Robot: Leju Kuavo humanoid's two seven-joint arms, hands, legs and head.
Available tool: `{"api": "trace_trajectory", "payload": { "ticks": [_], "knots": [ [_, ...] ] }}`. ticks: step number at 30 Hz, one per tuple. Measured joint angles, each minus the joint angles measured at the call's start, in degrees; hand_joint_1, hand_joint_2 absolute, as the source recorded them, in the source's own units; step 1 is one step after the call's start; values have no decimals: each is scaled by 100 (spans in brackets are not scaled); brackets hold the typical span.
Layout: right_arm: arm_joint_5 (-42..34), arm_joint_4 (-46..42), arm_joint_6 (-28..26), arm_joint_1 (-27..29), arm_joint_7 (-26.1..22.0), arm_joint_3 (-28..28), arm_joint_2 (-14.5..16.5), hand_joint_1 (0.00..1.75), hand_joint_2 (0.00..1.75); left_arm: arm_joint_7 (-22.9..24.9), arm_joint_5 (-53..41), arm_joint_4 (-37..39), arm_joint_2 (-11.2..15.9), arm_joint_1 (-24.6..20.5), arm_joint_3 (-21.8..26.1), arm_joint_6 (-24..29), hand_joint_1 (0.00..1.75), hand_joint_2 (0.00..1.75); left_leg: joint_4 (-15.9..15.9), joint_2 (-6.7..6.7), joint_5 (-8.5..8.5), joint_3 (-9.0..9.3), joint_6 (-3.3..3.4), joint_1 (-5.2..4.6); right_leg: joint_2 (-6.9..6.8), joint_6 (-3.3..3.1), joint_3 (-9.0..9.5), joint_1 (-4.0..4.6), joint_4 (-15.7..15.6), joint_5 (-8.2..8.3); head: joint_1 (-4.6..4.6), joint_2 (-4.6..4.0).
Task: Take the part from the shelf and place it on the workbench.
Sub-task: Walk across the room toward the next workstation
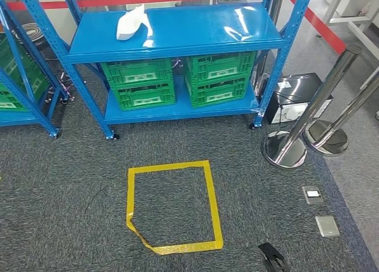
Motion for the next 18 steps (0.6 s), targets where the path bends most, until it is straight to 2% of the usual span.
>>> {"api": "trace_trajectory", "payload": {
  "ticks": [18],
  "knots": [
    [86,16,58,-1,-1,138,2,0,0,60,82,0,10,0,0,33,0,175,0,0,0,1,0,0,0,0,1,0,0,0,1,0]
  ]
}}
